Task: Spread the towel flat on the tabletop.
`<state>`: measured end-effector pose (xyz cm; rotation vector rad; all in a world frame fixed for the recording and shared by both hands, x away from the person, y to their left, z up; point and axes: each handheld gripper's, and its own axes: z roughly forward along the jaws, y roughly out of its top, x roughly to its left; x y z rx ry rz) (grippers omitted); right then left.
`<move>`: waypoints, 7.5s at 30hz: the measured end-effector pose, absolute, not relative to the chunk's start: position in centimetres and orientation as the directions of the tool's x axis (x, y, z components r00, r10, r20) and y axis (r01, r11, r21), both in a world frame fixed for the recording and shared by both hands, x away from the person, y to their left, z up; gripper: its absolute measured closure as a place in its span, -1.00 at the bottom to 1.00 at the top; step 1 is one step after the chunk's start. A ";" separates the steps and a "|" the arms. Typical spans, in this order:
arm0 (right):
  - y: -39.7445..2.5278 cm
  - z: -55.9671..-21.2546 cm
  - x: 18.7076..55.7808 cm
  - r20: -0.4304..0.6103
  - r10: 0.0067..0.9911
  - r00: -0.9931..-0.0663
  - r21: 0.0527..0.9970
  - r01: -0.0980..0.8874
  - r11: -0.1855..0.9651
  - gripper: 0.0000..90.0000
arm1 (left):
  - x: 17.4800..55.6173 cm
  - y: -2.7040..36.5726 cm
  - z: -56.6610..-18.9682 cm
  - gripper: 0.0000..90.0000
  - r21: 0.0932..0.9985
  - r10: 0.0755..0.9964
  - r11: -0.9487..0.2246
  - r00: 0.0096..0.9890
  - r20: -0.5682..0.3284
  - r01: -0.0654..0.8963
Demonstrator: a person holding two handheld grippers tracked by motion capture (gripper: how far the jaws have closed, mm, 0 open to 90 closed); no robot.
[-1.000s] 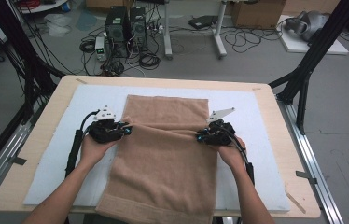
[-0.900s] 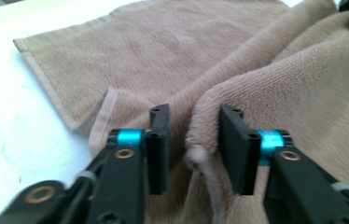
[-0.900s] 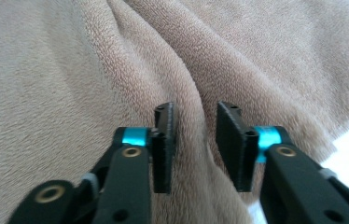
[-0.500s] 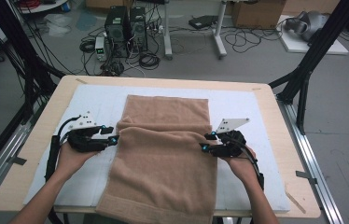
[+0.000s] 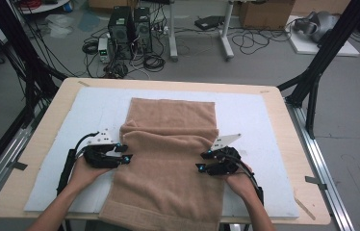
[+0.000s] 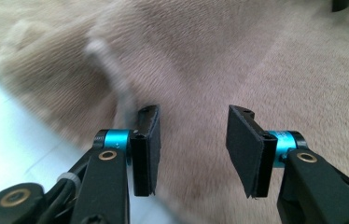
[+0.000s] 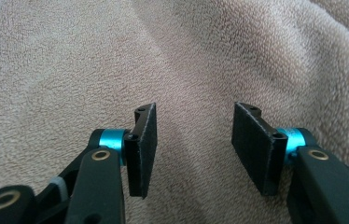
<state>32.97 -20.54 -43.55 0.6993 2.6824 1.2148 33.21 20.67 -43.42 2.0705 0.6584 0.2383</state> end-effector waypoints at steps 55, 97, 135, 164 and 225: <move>-20.7 -38.9 31.6 0.063 0.344 -0.937 0.748 0.272 0.606 0.29 | 30.1 20.2 -39.7 0.26 0.804 0.334 -0.557 0.942 -0.014 0.210; -19.3 -43.7 31.1 0.167 0.326 -0.930 0.690 0.347 0.636 0.30 | 30.3 21.1 -44.0 0.25 0.741 0.464 -0.552 0.879 -0.109 0.383; -17.5 -42.6 29.3 0.085 0.301 -0.950 0.730 0.265 0.630 0.29 | 28.2 19.8 -42.8 0.17 0.767 0.476 -0.567 0.879 0.007 0.301; -17.4 -43.6 29.9 0.098 0.310 -0.946 0.709 0.285 0.645 0.50 | 27.4 20.5 -44.3 0.46 0.766 0.459 -0.550 0.886 -0.056 0.334; -21.7 -43.9 34.7 0.077 0.484 -0.871 0.703 0.392 0.593 0.98 | 34.1 22.8 -43.7 0.95 0.777 0.627 -0.505 0.779 0.029 0.377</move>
